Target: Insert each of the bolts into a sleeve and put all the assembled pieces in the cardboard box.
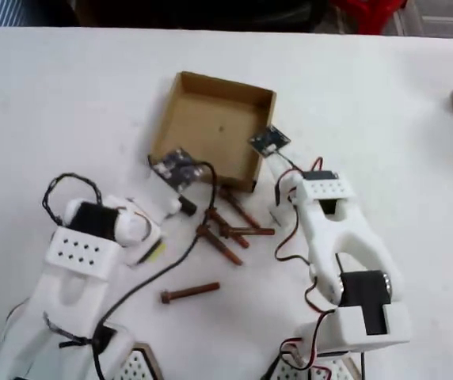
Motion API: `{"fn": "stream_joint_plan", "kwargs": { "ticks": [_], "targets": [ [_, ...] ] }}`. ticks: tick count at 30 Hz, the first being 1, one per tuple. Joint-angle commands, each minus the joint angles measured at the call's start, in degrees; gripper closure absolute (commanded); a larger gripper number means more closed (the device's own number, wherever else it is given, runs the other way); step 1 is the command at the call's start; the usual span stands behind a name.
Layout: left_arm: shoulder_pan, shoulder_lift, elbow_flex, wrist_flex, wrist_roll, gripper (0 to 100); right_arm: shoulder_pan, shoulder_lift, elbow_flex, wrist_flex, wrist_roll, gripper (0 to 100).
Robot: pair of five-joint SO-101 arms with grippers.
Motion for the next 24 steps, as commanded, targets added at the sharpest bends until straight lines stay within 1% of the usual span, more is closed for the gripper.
{"fn": "stream_joint_plan", "kwargs": {
  "ticks": [1,2,5,8,10,14,21,24],
  "targets": [
    [4.2,-0.3,2.5,-0.4,-1.2,97,0.6,-2.6,-0.2,-1.0,0.8,98.1],
    [5.2,-0.3,3.9,-0.4,-1.2,98,0.6,-2.6,-0.2,-1.0,0.8,98.1],
    [8.7,-0.4,7.9,-0.7,-2.2,98,0.6,-2.6,-0.3,-1.0,0.8,98.1],
    [14.2,-0.4,10.7,-0.4,-8.0,98,0.5,-1.2,-1.1,-0.7,0.8,98.1],
    [18.2,-0.4,12.0,-0.4,-10.5,98,0.5,0.3,-3.3,1.2,0.8,98.1],
    [24.6,-0.4,12.8,-0.4,-11.3,98,0.6,3.8,-7.3,4.2,0.7,98.1],
    [27.7,-0.5,12.9,-0.3,-11.4,98,0.5,5.0,-8.5,5.0,0.7,98.1],
    [27.9,-0.9,11.3,0.6,-10.0,98,0.4,5.0,-8.5,4.9,0.7,98.1]
  ]
}}
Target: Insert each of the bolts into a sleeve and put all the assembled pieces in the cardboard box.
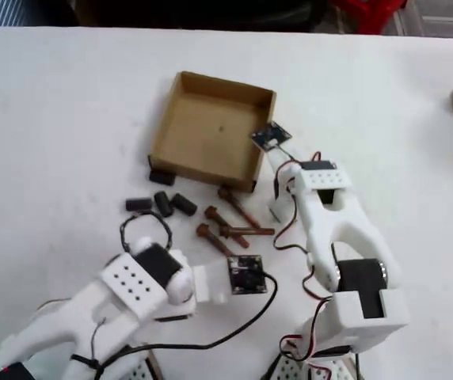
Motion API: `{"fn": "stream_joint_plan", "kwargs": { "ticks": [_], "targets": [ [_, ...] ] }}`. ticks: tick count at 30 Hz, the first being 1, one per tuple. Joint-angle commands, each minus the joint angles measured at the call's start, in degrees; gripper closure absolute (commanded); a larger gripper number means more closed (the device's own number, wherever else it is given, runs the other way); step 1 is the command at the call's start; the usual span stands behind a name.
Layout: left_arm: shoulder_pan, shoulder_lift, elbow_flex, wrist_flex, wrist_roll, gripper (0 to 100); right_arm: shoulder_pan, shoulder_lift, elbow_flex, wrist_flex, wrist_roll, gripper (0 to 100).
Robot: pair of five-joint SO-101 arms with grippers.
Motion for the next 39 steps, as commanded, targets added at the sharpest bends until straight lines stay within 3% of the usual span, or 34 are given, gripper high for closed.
{"fn": "stream_joint_plan", "kwargs": {
  "ticks": [1,7,16,24,31,35,39],
  "targets": [
    [0.6,-1.8,-3.3,1.8,2.4,98,0.0,0.0,-2.3,0.2,0.7,98.1],
    [0.0,-7.5,-6.1,4.4,8.4,98,0.0,0.0,-2.3,0.2,0.7,98.1],
    [-2.5,19.3,-6.9,-1.6,8.3,98,0.0,0.1,-2.4,0.3,0.7,98.1],
    [0.0,17.8,-6.5,-1.8,7.1,98,0.0,0.2,-2.5,0.4,0.7,98.1],
    [-7.5,28.3,-10.1,-2.7,7.4,98,0.0,0.2,-2.5,0.4,0.7,98.1],
    [-10.9,30.8,-12.0,-3.6,11.5,98,0.0,0.2,-2.5,0.4,0.7,98.1],
    [-11.4,31.1,-12.1,-9.5,14.9,98,0.0,0.1,-2.3,0.4,0.7,98.1]
  ]
}}
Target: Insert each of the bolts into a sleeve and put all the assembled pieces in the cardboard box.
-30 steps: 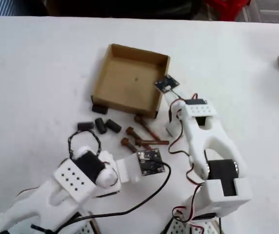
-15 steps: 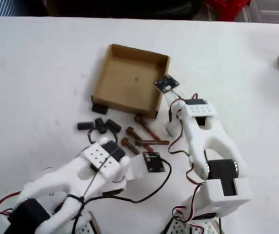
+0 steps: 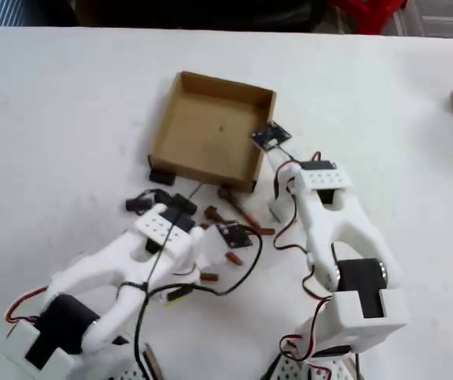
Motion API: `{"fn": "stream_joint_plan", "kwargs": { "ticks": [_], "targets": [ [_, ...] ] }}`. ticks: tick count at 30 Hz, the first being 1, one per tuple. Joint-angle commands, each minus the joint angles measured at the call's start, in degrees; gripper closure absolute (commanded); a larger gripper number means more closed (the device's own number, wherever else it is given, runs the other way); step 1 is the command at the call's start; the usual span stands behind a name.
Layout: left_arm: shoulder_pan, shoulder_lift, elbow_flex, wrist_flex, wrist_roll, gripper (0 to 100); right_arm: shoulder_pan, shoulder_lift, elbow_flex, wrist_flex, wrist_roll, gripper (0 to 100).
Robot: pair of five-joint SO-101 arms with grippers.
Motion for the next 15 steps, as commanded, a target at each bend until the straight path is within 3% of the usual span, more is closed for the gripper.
{"fn": "stream_joint_plan", "kwargs": {
  "ticks": [1,4,7,15],
  "targets": [
    [-0.9,0.0,-2.4,-7.0,4.9,98,0.0,-0.1,-2.3,0.4,0.7,98.1],
    [-5.2,0.4,-3.0,-13.6,15.0,98,0.0,-0.1,-2.2,0.4,0.7,98.1],
    [-10.1,1.5,-6.4,-14.2,24.0,98,0.0,-0.1,-2.2,0.4,0.7,98.1],
    [-11.2,1.5,-12.5,-16.4,25.4,98,0.0,-0.1,-2.2,0.4,0.7,98.1]
  ]
}}
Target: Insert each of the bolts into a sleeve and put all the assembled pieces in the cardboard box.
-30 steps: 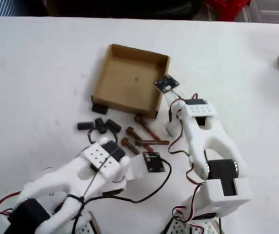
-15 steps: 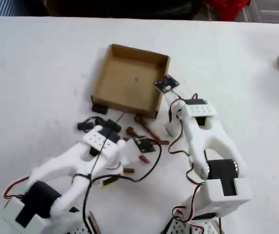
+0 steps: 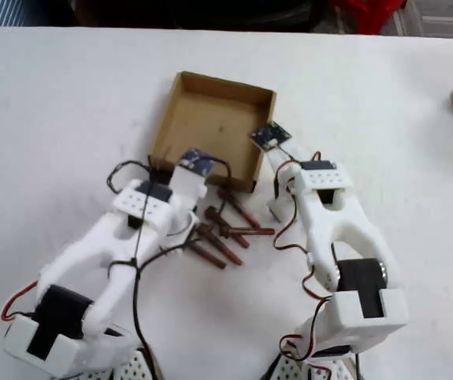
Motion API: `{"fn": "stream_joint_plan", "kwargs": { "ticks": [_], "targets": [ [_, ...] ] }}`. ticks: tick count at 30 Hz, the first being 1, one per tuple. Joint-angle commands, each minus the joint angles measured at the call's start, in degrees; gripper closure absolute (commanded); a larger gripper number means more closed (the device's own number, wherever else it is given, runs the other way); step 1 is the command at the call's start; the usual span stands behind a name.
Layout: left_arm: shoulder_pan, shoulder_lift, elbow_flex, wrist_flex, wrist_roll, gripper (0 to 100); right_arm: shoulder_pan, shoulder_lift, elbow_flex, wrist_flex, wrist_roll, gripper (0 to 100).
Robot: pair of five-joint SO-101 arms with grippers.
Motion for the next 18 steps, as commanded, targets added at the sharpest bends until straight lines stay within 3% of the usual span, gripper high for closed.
{"fn": "stream_joint_plan", "kwargs": {
  "ticks": [1,4,7,13,18],
  "targets": [
    [0.0,-1.1,-3.9,-3.9,3.6,98,0.0,-0.1,-2.2,0.4,0.7,98.1],
    [0.1,-1.4,-3.7,-8.8,12.7,98,0.0,-0.1,-2.2,0.4,0.8,98.1],
    [-0.1,-3.3,-4.0,-7.3,19.0,98,0.0,-0.1,-2.2,0.4,0.9,98.1],
    [-0.8,-16.7,-1.9,-1.8,15.2,97,-0.1,0.0,-2.1,0.4,1.2,98.1],
    [1.3,-24.3,8.3,-7.2,20.3,75,-0.4,0.0,-2.1,0.4,1.3,98.1]
  ]
}}
